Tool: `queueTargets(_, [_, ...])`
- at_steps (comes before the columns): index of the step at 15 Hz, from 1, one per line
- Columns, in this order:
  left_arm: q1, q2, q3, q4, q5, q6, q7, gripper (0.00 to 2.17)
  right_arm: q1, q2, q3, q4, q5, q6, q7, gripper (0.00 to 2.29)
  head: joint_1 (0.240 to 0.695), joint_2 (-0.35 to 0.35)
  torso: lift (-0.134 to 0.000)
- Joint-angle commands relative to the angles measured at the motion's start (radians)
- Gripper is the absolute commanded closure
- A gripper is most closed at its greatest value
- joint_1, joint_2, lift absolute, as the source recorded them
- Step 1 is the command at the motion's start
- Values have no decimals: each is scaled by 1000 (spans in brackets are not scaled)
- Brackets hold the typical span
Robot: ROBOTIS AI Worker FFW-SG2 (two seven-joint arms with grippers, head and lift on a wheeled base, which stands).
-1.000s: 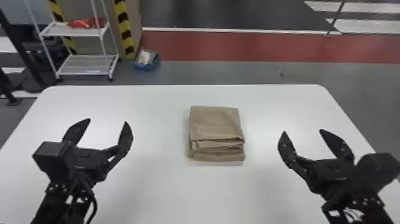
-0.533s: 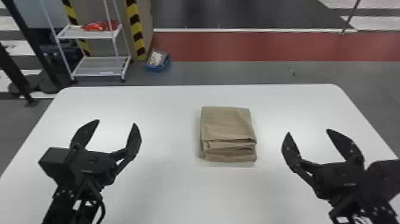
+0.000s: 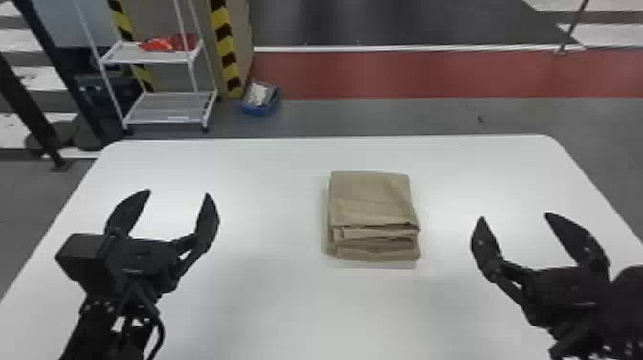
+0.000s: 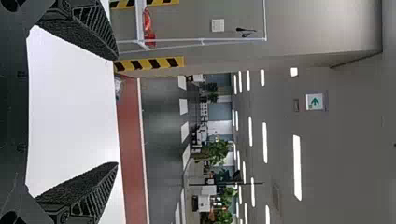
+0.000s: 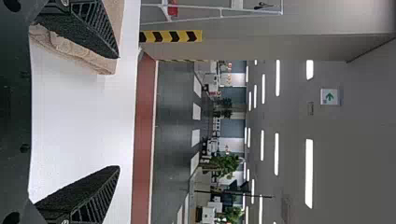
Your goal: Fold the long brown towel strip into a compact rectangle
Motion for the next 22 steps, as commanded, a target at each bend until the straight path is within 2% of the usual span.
queueTargets(1, [6,2,10,0,7,-3,0,90,1,-1,-11,0,-17,-6,6,26,695,28,-128])
queueTargets(6, [8,2,11,0,7,-6,-4,90,6,-1,-20,-4,-20,-6,6,36,695,28,-128])
queueTargets(9, [9,2,16,-11,17,-3,-7,90,9,-1,-31,-7,-47,-12,9,63,695,21,-128])
queueTargets(22, [9,2,13,-11,15,-10,-7,90,15,2,-31,-16,-43,-28,6,73,695,19,-128])
